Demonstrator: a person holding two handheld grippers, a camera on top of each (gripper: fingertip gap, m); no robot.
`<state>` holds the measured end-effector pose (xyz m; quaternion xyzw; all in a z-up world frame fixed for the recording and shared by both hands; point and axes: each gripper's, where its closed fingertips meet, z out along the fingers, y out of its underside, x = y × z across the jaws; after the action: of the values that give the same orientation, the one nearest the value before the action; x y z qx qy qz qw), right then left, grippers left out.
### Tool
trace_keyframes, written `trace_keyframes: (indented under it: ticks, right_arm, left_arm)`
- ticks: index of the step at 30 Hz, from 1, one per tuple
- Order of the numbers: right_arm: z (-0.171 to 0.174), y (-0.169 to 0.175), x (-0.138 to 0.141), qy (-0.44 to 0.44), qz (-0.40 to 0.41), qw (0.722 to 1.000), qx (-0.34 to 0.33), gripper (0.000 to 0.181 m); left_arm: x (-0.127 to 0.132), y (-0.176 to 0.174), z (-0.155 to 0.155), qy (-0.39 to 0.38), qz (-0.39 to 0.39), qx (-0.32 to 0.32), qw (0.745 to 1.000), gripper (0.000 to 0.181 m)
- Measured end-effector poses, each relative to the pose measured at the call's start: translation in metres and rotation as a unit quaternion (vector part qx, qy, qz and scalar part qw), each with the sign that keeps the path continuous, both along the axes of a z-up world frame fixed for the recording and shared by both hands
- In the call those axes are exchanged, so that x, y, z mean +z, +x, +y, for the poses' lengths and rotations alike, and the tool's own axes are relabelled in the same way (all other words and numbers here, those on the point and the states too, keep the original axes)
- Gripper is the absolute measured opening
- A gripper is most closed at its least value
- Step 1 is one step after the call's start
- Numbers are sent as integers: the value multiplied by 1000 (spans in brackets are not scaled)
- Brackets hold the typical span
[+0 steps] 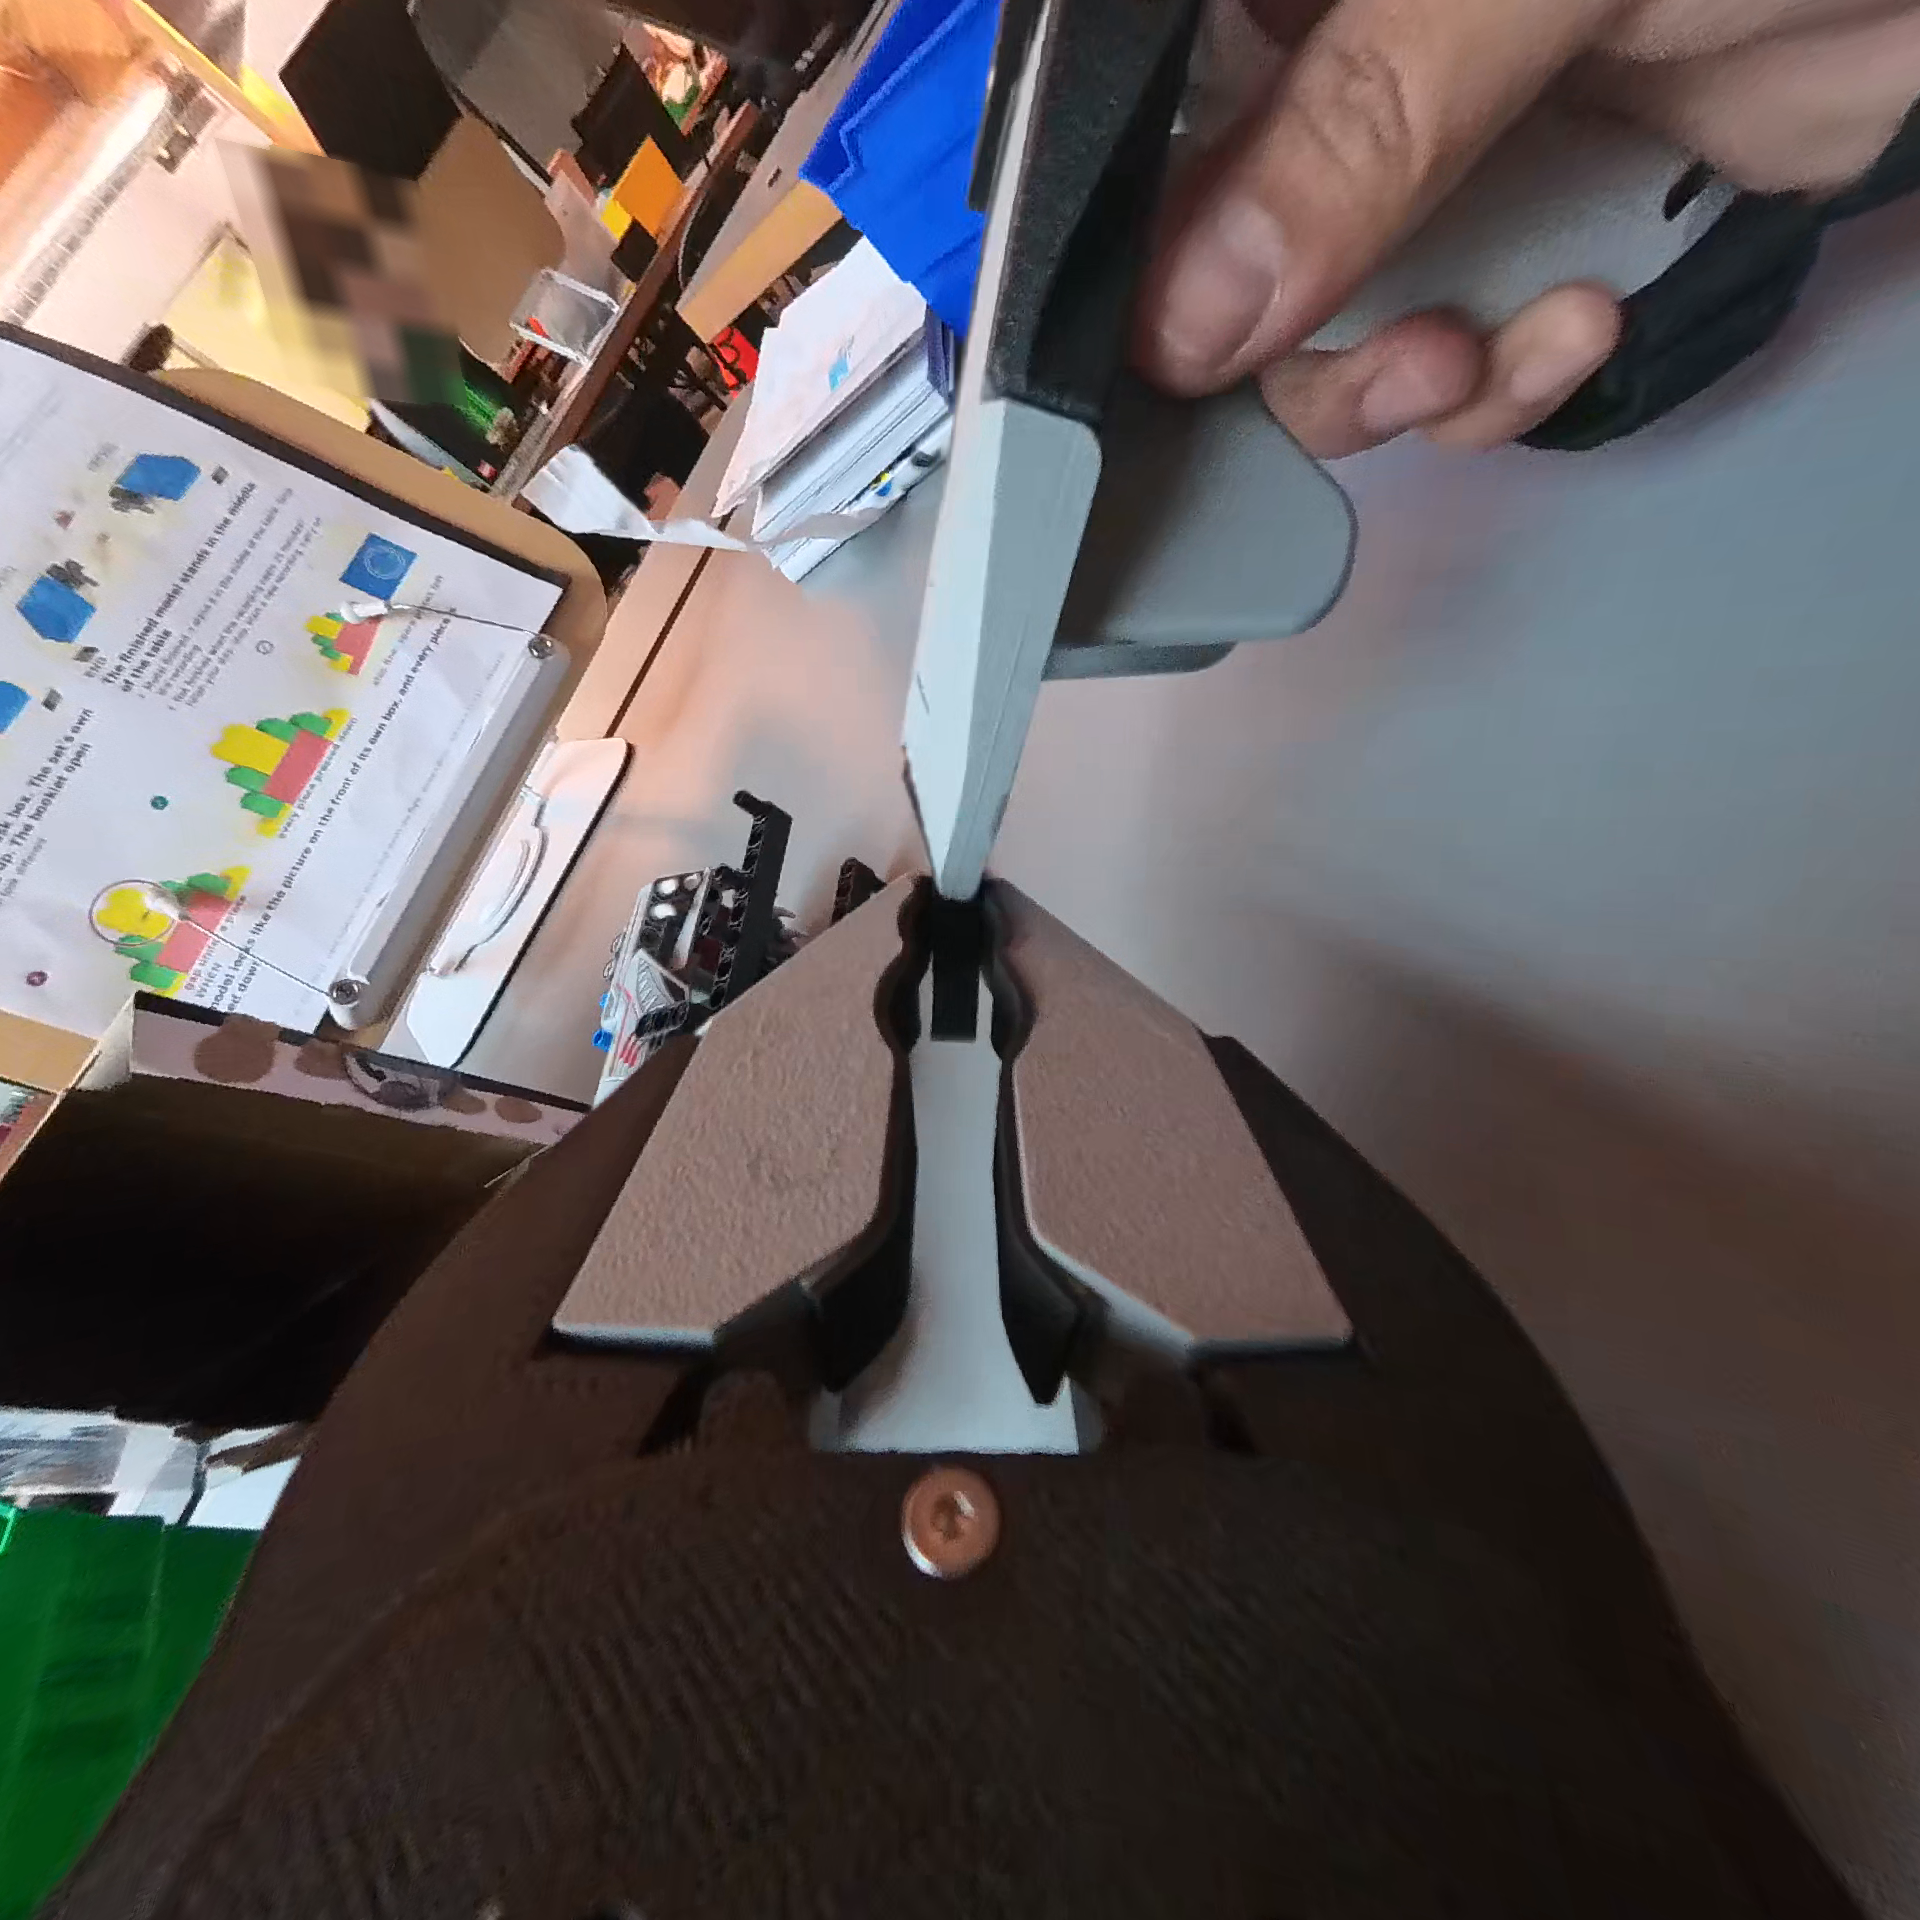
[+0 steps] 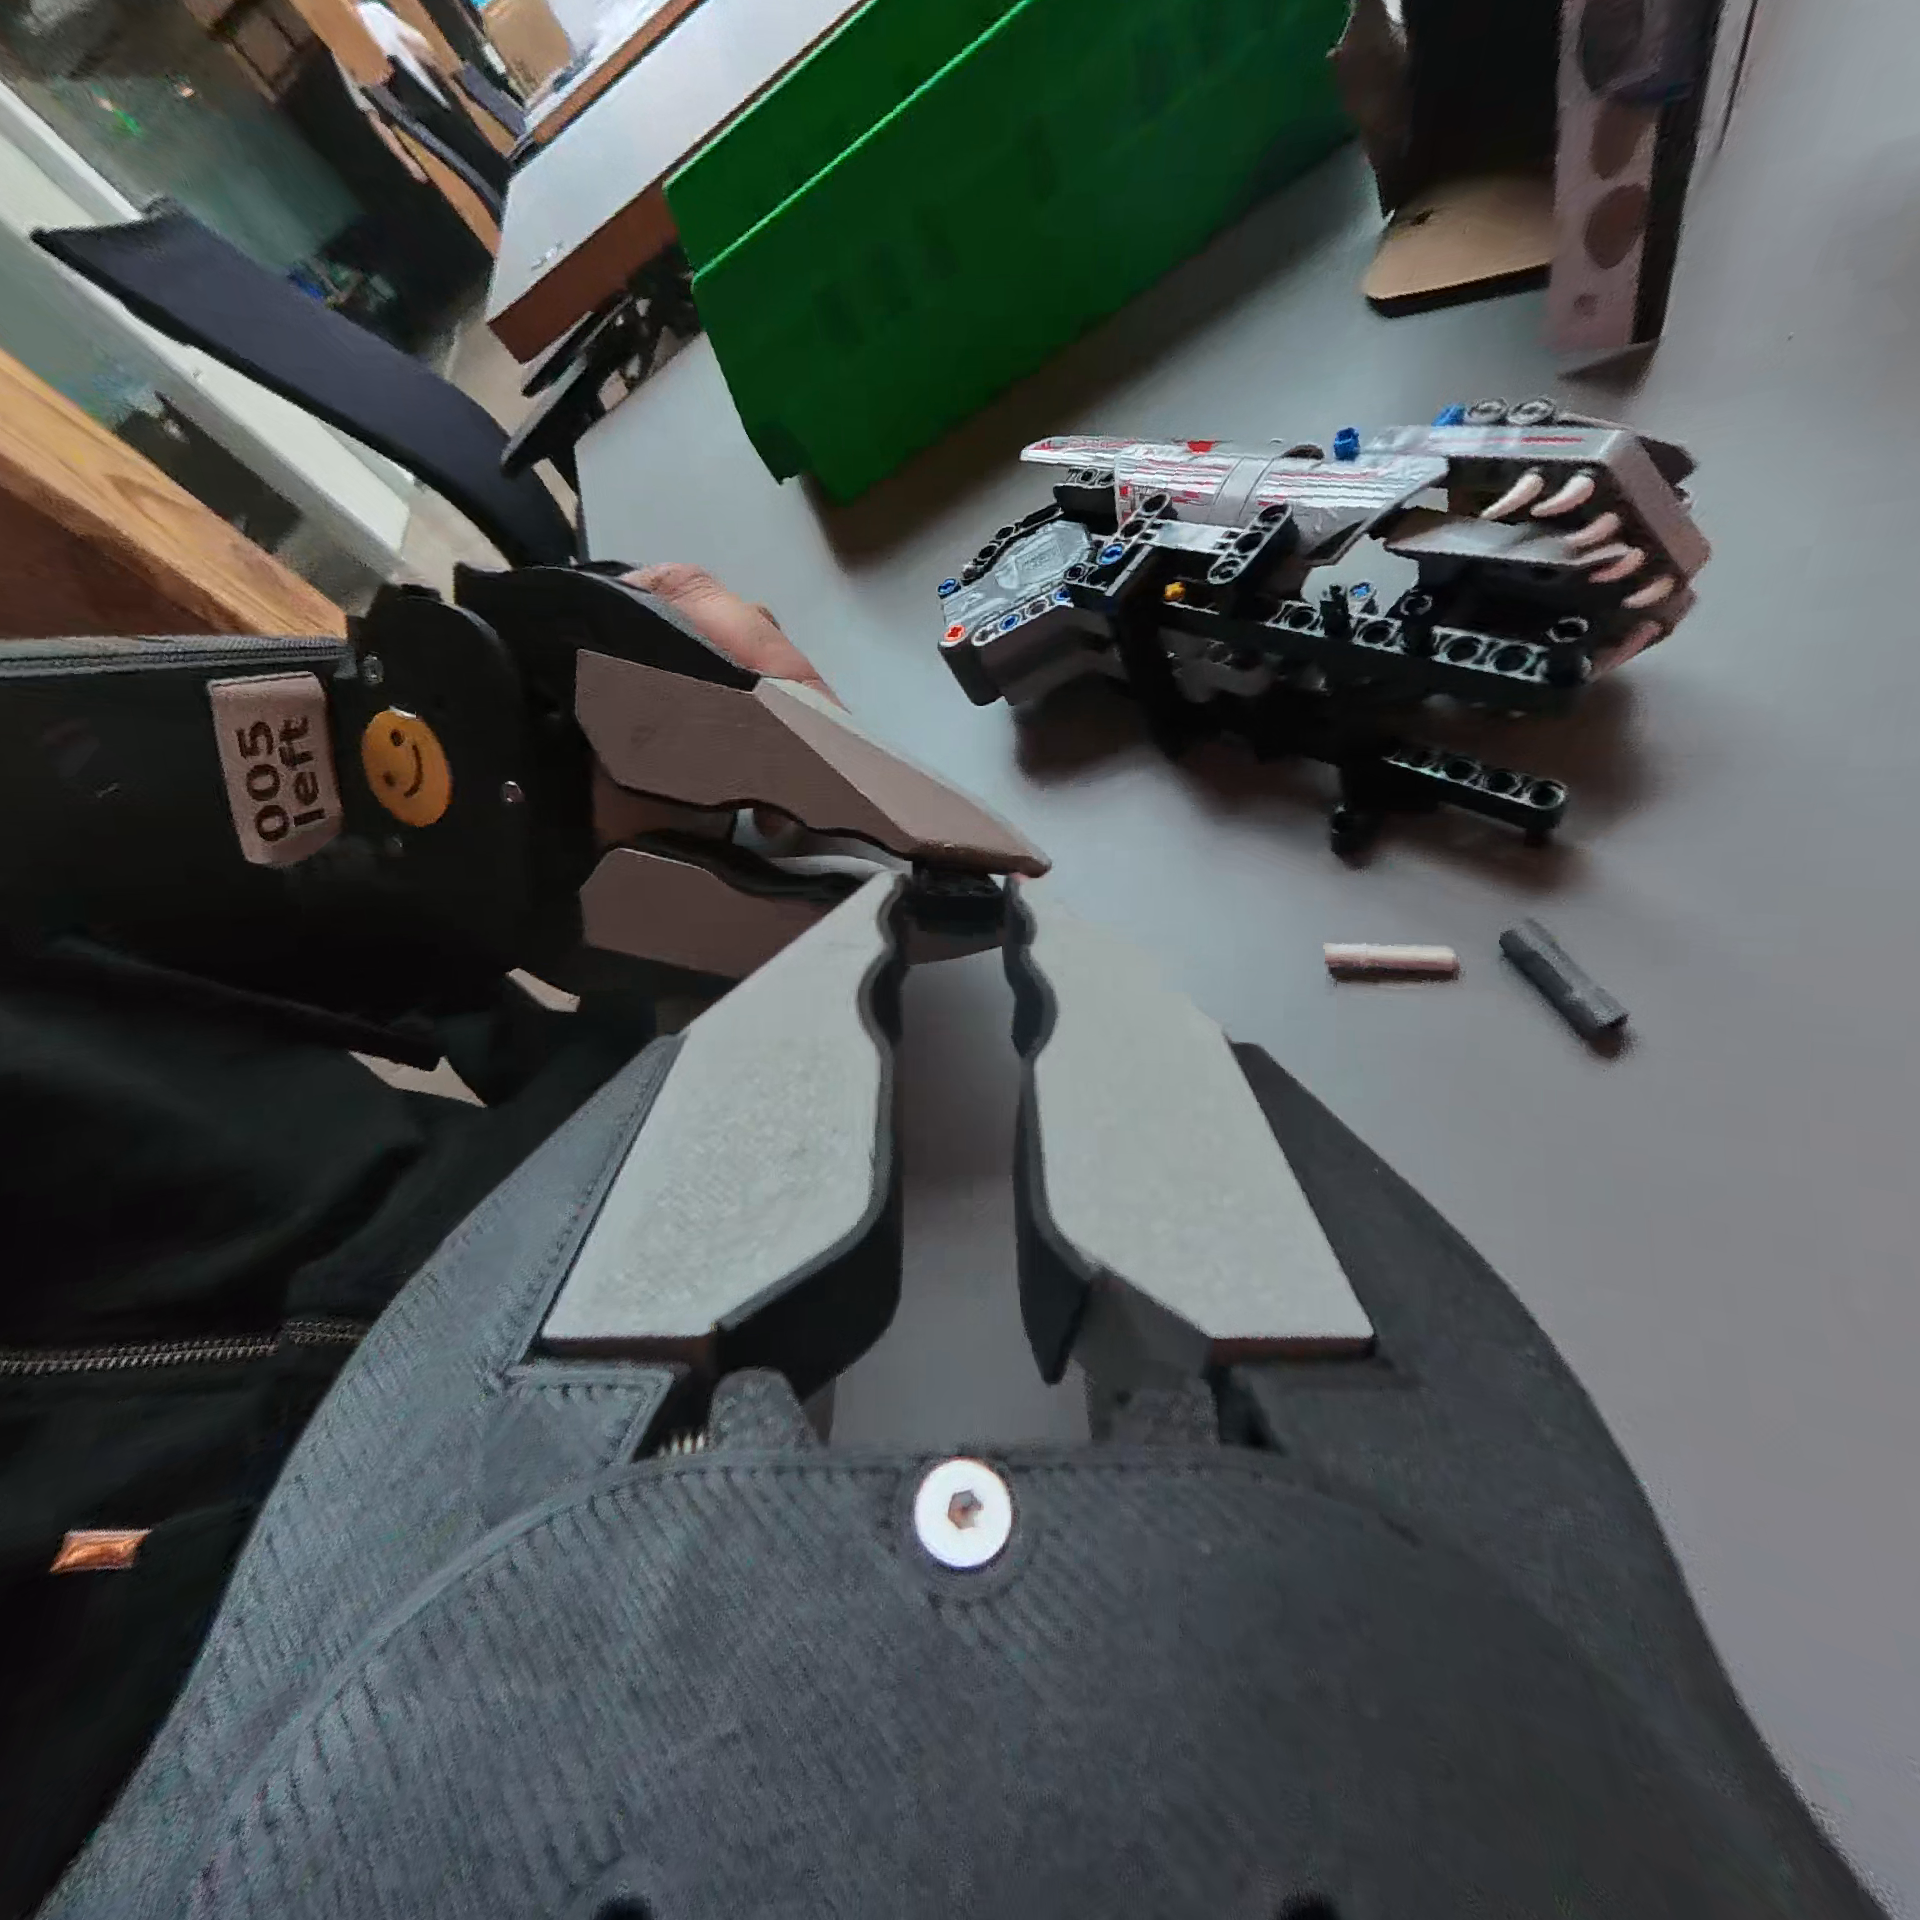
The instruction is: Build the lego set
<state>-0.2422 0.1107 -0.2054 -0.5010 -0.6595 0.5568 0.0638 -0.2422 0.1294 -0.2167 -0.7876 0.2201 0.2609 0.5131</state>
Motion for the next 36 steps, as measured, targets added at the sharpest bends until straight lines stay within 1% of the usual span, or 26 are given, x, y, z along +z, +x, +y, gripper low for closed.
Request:
trace_keyframes:
  ticks: [3, 7, 9, 11, 13, 14, 16, 17, 18, 19, 20, 21, 22, 23, 24, 25, 26, 28, 29, 31, 33, 34, 36]
  right_arm:
    - [0, 4, 4, -48, -16, 999, -1, 13]
    - [12, 10, 11, -22, -7, 999, -38, 13]
    - [22, 17, 25, -11, 11, 998, -59, 12]
    - [36, 32, 55, 12, 46, 995, -84, 12]
    - [67, 51, 90, 77, 84, 984, -134, 13]
    - [90, 63, 105, 113, 92, 975, -168, 13]
    - [144, 91, 125, 170, 87, 951, -241, 13]
    - [173, 106, 128, 192, 77, 938, -277, 13]
    - [200, 121, 125, 215, 60, 923, -312, 13]
    - [226, 136, 117, 241, 39, 908, -340, 13]
    - [247, 149, 102, 264, 10, 895, -358, 13]
    - [264, 162, 81, 281, -30, 885, -370, 15]
    - [276, 173, 58, 288, -76, 878, -374, 25]
    - [283, 183, 37, 290, -117, 875, -370, 31]
    - [288, 190, 27, 291, -137, 872, -369, 28]
    - [290, 192, 29, 291, -126, 871, -376, 24]
    - [291, 190, 41, 288, -94, 873, -383, 24]
    - [289, 187, 70, 282, -42, 876, -390, 30]
    - [283, 184, 80, 275, -33, 881, -384, 34]
    - [256, 169, 97, 256, -10, 902, -347, 41]
    - [213, 143, 111, 257, 34, 919, -297, 41]
    - [191, 128, 111, 262, 47, 926, -270, 39]
    - [152, 96, 93, 276, 38, 934, -222, 34]
  left_arm:
    - [5, 3, 0, 14, -2, -7, 1000, 7]
    - [2, 3, 0, 8, -9, -7, 1000, 9]
    - [-1, 2, 1, -2, -32, -2, 999, 14]
    - [-4, 0, 1, -7, -49, -2, 999, 16]
    - [-5, 0, 1, -10, -54, -2, 998, 15]
    - [-6, 0, 1, -14, -53, -2, 999, 15]
    - [-9, 0, 2, -21, -44, 0, 999, 13]
    - [-11, 1, 2, -25, -41, -1, 999, 12]
    - [-12, 1, 2, -27, -38, -1, 999, 11]
    - [-12, 1, 2, -30, -36, -1, 999, 11]
    - [-13, 1, 2, -31, -35, 0, 999, 11]
    - [-13, 1, 2, -32, -36, 2, 999, 10]
    - [-13, 0, 2, -33, -36, 3, 999, 10]
    - [-13, 0, 2, -33, -37, 4, 999, 10]
    - [-13, 0, 2, -32, -37, 4, 999, 10]
    - [-13, 0, 2, -32, -37, 5, 999, 10]
    - [-13, -1, 2, -31, -38, 5, 999, 10]
    - [-13, -1, 2, -32, -38, 7, 999, 10]
    - [-13, -2, 2, -31, -39, 8, 999, 10]
    - [-11, -2, 2, -27, -44, 9, 999, 10]
    - [-10, -4, 2, -25, -49, 13, 998, 9]
    - [-10, -7, 2, -25, -50, 20, 998, 8]
    - [-12, -13, 1, -29, -54, 36, 997, 7]
